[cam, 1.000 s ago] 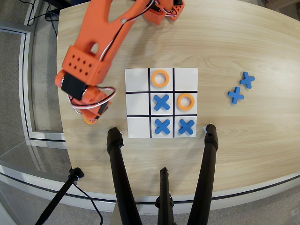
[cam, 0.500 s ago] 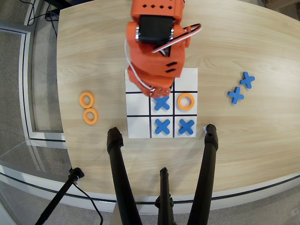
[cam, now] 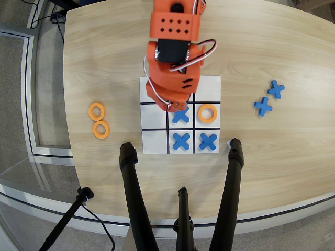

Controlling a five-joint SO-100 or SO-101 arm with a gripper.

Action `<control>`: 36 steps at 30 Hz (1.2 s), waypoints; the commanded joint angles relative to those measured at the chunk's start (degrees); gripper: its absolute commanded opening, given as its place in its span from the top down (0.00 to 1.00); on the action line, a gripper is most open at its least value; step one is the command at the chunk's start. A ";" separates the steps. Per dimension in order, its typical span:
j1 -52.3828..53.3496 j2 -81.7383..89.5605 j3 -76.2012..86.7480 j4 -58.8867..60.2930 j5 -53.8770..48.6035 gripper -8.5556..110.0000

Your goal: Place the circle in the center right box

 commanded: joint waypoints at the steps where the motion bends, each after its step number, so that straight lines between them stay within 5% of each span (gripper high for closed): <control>1: 2.37 -4.48 -3.96 -2.11 -1.49 0.93; 19: 8.09 -30.32 -24.52 4.92 -1.14 0.92; 36: 8.09 -24.43 -22.85 13.54 -1.58 0.81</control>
